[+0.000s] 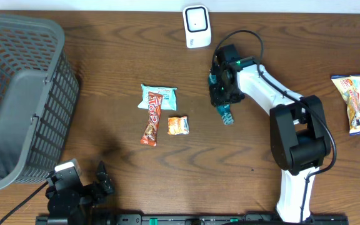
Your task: Scan the item barcode
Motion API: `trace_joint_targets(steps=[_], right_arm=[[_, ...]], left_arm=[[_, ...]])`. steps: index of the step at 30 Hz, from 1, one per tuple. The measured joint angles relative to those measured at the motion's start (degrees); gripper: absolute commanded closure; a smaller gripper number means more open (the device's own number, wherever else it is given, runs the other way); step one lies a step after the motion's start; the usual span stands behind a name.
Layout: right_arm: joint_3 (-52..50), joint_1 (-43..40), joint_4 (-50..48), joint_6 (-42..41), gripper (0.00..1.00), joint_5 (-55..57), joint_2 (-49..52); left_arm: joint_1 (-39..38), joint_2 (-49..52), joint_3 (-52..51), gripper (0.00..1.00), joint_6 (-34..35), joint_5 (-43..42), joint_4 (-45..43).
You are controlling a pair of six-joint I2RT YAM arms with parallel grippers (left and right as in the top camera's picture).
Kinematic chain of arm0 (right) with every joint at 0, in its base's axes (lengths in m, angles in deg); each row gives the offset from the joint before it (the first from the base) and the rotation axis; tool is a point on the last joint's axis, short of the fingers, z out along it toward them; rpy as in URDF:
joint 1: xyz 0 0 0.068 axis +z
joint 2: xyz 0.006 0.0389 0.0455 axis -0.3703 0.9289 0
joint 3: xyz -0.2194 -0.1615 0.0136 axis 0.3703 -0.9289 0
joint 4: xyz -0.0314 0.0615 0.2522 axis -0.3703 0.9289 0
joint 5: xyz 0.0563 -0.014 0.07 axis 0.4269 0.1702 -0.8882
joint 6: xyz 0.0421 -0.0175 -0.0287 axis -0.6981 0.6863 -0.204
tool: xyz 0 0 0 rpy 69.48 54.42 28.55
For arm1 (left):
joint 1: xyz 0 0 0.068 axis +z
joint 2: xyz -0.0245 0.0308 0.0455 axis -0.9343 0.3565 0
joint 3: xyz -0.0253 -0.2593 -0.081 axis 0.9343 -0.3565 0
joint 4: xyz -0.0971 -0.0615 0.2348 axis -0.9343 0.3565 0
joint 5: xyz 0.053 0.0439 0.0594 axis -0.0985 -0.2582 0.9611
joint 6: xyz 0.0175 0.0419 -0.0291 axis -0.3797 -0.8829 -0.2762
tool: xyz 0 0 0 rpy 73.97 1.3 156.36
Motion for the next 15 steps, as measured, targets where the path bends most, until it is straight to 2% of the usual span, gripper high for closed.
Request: trace_joint_targets(steps=[4,6,9,13,15], right_arm=[[0.61,0.02,1.81,-1.6,0.59,0.11,0.09],[0.9,0.02,2.6,-2.49,0.67,0.2,0.11],[1.14,0.02,4.04,-3.48,0.68,0.31,0.11],[1.38,0.02,6.21,-4.02,0.6,1.14,0.09],[1.57,0.02,7.15,-4.26,0.49,1.9,-0.04]], left_arm=[[0.0,0.0,0.0,0.01,0.0,-0.02,0.0],[0.0,0.0,0.0,0.01,0.0,0.0,0.0],[0.02,0.0,0.0,0.01,0.0,-0.02,0.0],[0.02,0.0,0.0,0.01,0.0,0.0,0.0],[0.02,0.0,0.0,0.01,0.0,0.0,0.0]])
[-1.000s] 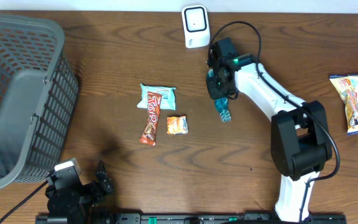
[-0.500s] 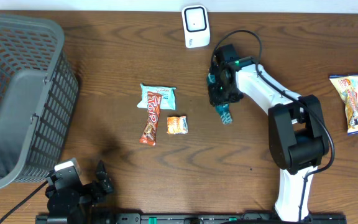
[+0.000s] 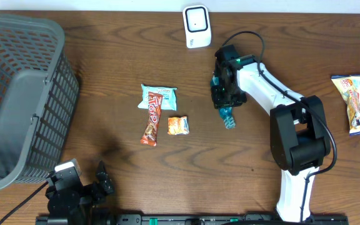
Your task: Scan the item barcode
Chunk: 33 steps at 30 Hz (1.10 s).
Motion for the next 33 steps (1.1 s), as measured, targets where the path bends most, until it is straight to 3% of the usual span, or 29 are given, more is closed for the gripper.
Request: trace_joint_targets(steps=[1,3,14,20,24,29,33], right_arm=[[0.0,0.0,0.31,-0.13,0.36,0.39,-0.15],[0.0,0.0,0.98,-0.31,0.22,1.11,-0.85],[-0.33,0.0,5.09,-0.2,0.24,2.32,-6.56],[-5.53,0.28,3.13,0.57,0.22,2.36,-6.54],[-8.96,0.39,-2.12,1.97,0.37,2.36,-6.54],[-11.34,0.5,-7.26,2.51,0.69,2.73,-6.62],[-11.82,0.59,-7.23,2.67,0.8,2.73,-6.71]], left_arm=[[-0.02,0.0,0.0,0.01,0.0,0.0,0.0],[-0.02,0.0,0.0,0.01,0.0,-0.02,0.0],[-0.02,0.0,0.0,0.01,0.0,0.0,0.0],[-0.02,0.0,0.0,0.01,0.0,-0.02,0.0],[-0.02,0.0,0.0,0.01,0.0,0.0,0.0],[-0.02,0.0,0.0,0.01,0.0,-0.02,0.0],[-0.02,0.0,0.0,0.01,0.0,0.0,0.02]])
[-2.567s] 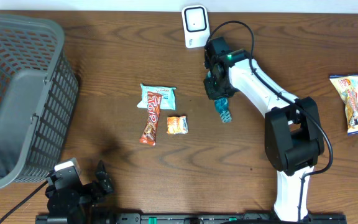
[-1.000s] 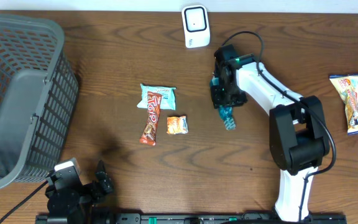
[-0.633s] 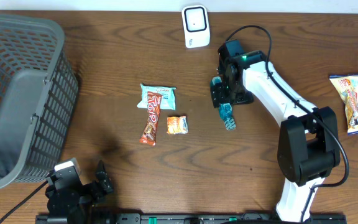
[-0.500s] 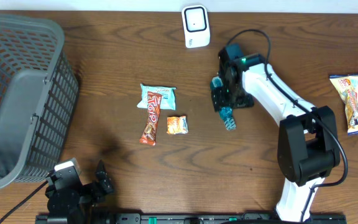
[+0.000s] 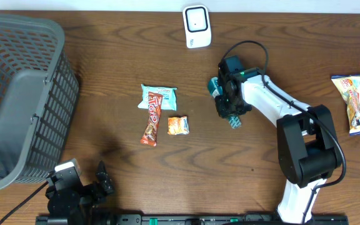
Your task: Scan the item barcode
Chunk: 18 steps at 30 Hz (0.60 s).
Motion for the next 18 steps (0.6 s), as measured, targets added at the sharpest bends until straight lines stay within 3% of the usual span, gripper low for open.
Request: trace_joint_targets(steps=[8,18], right_arm=[[0.26,0.0,0.85,2.45,0.99,-0.52,-0.02],[5.64,-1.25,7.63,11.72,0.99,-14.78,-0.02]], left_arm=[[0.0,0.0,0.0,0.01,0.0,0.0,-0.02],[0.02,0.0,0.0,0.01,0.0,0.0,-0.02]])
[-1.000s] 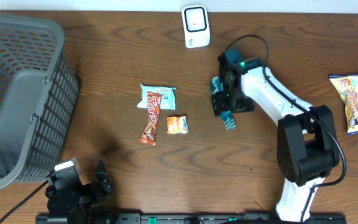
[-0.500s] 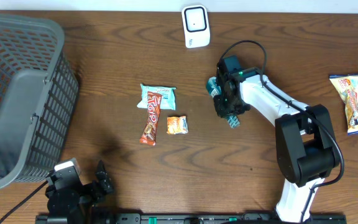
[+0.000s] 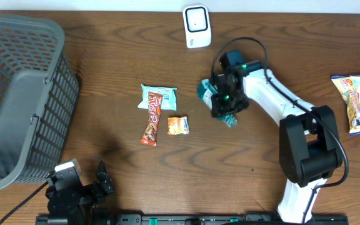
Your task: Scan the item barcode
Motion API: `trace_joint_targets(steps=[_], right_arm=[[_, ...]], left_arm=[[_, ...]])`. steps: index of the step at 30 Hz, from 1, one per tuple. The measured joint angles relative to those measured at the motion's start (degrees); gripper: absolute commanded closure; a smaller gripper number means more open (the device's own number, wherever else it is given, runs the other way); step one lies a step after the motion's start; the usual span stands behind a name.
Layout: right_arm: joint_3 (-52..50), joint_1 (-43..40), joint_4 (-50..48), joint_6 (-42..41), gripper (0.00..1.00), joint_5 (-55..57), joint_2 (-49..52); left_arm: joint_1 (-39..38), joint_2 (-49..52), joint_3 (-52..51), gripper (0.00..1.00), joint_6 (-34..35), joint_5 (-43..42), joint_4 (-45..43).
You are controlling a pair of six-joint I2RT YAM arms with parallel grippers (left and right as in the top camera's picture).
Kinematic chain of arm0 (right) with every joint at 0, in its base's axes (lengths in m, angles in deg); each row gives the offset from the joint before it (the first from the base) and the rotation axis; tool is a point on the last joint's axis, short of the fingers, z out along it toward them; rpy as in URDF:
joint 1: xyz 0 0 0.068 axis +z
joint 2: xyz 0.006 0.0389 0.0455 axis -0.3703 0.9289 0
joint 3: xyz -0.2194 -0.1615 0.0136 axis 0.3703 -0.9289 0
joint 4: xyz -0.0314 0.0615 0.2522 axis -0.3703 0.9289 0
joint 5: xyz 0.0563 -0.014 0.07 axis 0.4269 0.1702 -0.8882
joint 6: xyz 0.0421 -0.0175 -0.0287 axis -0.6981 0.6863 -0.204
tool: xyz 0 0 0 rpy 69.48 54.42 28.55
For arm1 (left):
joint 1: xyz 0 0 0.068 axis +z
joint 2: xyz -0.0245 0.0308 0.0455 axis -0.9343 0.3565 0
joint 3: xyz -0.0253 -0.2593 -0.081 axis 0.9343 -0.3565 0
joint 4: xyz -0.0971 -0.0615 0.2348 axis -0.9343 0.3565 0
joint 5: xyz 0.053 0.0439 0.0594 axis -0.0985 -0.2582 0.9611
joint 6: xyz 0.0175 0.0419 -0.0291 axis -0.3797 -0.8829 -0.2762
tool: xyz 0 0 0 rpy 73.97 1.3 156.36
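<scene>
In the overhead view the white barcode scanner (image 3: 197, 26) stands at the far edge of the table. My right gripper (image 3: 222, 105) hangs below and a little right of it, shut on a teal snack packet (image 3: 204, 90). One end of the packet sticks out to the left of the wrist, and its other end (image 3: 231, 121) shows below the fingers. My left gripper (image 3: 103, 177) rests at the near left edge, dark and small, with its jaws unreadable.
A grey mesh basket (image 3: 17, 94) fills the left side. A light blue packet (image 3: 159, 97), a red bar (image 3: 150, 124) and a small orange packet (image 3: 178, 125) lie mid-table. A yellow snack bag (image 3: 358, 103) lies at the far right.
The right wrist has turned and shifted slightly left and toward the scanner. More of the teal packet now sticks out on its left side. The left arm has not moved.
The right gripper held the teal packet hanging below it, right of the mid-table snacks. It then stood slightly farther back, later a little right with the packet's end showing at its left. Now the packet points left, below the scanner.
</scene>
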Motion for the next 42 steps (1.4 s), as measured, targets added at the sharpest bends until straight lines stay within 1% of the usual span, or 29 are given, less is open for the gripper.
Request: trace_joint_targets(steps=[9,17,24,30,37,42], right_arm=[[0.35,-3.52,1.77,13.22,0.99,-16.79,0.0],[0.35,-4.74,3.89,22.23,0.99,-25.53,0.0],[0.35,-4.72,9.27,29.53,0.99,-34.27,0.0],[0.39,-4.72,12.33,33.05,0.99,-42.73,0.0],[0.42,-4.72,15.87,36.15,0.99,-45.94,0.0],[0.42,-4.72,16.02,37.07,0.99,-46.58,0.0]], left_arm=[[0.0,0.0,0.0,0.01,0.0,0.0,0.0],[-0.02,0.0,0.0,0.01,0.0,0.0,0.0],[0.0,0.0,0.0,0.01,0.0,0.0,0.0],[0.0,0.0,0.0,0.01,0.0,0.0,0.0],[-0.02,0.0,0.0,0.01,0.0,0.0,0.0],[0.0,0.0,0.0,0.01,0.0,0.0,0.0]])
